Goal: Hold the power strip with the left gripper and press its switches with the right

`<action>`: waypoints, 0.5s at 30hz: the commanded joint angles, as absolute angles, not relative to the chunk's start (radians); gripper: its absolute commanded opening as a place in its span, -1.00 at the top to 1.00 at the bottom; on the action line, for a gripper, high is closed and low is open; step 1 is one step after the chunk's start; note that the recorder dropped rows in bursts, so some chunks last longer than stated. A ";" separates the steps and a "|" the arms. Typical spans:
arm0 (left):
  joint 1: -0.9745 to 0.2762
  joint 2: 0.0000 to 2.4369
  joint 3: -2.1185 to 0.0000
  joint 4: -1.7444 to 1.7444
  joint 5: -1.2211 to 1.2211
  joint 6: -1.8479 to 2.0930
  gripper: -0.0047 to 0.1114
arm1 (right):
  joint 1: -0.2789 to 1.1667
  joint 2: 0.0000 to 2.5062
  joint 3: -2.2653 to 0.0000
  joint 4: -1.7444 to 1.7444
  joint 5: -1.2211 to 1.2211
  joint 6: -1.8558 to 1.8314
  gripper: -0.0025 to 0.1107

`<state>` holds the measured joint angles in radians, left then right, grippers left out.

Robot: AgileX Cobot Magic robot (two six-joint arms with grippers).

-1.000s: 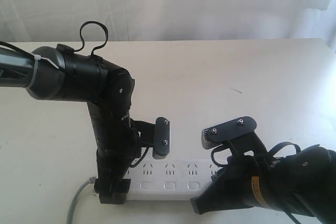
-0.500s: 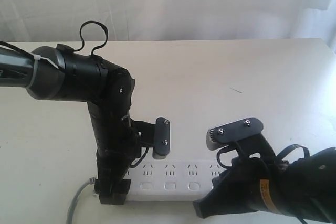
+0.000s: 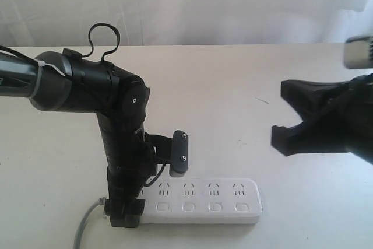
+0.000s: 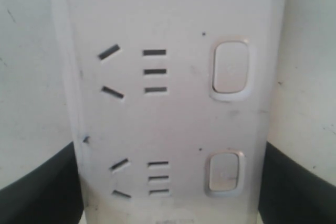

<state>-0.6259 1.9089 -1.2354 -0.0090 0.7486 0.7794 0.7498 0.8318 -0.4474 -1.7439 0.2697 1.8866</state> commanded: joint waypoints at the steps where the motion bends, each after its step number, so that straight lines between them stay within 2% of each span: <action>1: -0.630 1.894 -1.232 -0.028 0.778 0.782 0.30 | 0.748 0.750 -0.452 -1.744 0.317 1.827 0.96; 2: -0.630 1.894 -1.232 -0.028 0.776 0.782 0.07 | 0.748 0.741 -0.452 -1.744 0.317 1.825 0.96; 5: -0.630 1.894 -1.232 -0.026 0.733 0.752 -0.82 | 0.748 0.734 -0.452 -1.744 0.315 1.825 0.96; 6: -0.630 1.894 -1.232 -0.014 0.721 0.706 -0.89 | 0.748 0.734 -0.452 -1.744 0.315 1.825 0.96; 15: -0.630 1.892 -1.246 0.020 0.813 0.675 -0.89 | 0.748 0.734 -0.452 -1.744 0.311 1.825 0.96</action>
